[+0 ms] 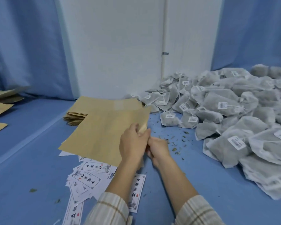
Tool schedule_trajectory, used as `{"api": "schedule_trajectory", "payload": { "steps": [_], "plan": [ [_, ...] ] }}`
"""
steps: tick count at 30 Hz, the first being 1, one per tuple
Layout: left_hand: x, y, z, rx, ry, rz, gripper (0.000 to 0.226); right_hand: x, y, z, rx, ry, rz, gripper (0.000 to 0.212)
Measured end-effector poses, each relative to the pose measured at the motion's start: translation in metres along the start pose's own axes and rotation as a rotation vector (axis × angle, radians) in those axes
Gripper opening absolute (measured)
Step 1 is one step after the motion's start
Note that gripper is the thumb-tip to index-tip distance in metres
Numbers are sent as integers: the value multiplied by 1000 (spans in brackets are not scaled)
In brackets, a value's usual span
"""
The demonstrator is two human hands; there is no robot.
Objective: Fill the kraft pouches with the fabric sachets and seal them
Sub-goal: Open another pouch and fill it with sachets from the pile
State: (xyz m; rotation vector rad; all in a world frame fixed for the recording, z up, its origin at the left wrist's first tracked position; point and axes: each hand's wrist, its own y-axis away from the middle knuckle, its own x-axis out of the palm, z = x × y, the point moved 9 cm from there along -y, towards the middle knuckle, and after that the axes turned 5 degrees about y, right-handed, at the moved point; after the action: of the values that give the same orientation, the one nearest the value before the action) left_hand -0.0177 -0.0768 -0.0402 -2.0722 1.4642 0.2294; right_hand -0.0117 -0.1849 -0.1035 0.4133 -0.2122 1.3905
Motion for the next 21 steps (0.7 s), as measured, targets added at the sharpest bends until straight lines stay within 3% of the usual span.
{"api": "schedule_trajectory", "payload": {
  "steps": [4,9,12,17,21],
  "plan": [
    [-9,-4,7,-65,60,-84,25,6,-2,-7,7,33,37,17],
    [-4,-10,20,-130,291,1,28,7,-8,-12,39,47,119,4],
    [3,-10,29,-209,423,41,12,11,-9,-14,62,18,203,11],
    [6,-10,33,-303,471,67,32,13,-9,-15,96,-63,282,28],
    [0,-10,22,-158,241,62,39,6,-6,-6,9,-18,223,11]
  ]
}}
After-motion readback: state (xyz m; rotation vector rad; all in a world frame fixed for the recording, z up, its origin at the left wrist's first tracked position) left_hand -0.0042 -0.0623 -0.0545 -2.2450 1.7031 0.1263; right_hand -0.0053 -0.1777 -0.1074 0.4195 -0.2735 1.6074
